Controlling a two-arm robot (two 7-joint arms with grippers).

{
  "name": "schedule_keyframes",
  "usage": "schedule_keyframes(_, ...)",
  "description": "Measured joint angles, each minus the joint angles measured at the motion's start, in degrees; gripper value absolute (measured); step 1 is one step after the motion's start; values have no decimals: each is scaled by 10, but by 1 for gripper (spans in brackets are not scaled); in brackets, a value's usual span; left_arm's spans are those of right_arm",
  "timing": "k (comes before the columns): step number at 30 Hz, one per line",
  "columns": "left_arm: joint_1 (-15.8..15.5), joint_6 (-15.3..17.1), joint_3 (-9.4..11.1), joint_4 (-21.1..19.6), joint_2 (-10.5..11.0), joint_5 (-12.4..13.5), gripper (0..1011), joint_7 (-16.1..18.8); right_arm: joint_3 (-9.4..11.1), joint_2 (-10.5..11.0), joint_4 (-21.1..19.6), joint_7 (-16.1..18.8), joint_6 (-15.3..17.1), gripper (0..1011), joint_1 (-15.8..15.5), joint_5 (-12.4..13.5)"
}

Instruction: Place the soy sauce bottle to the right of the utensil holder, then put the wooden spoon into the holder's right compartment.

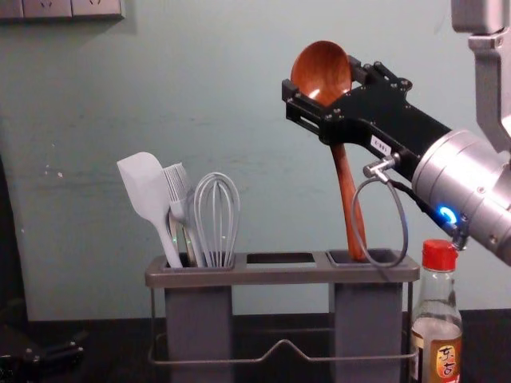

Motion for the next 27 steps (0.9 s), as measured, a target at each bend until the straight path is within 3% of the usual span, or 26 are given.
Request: schedule_keyframes(27,0,0,0,0,0,0,1005,0,9,-7,10,-6,-18,840,-39,-3)
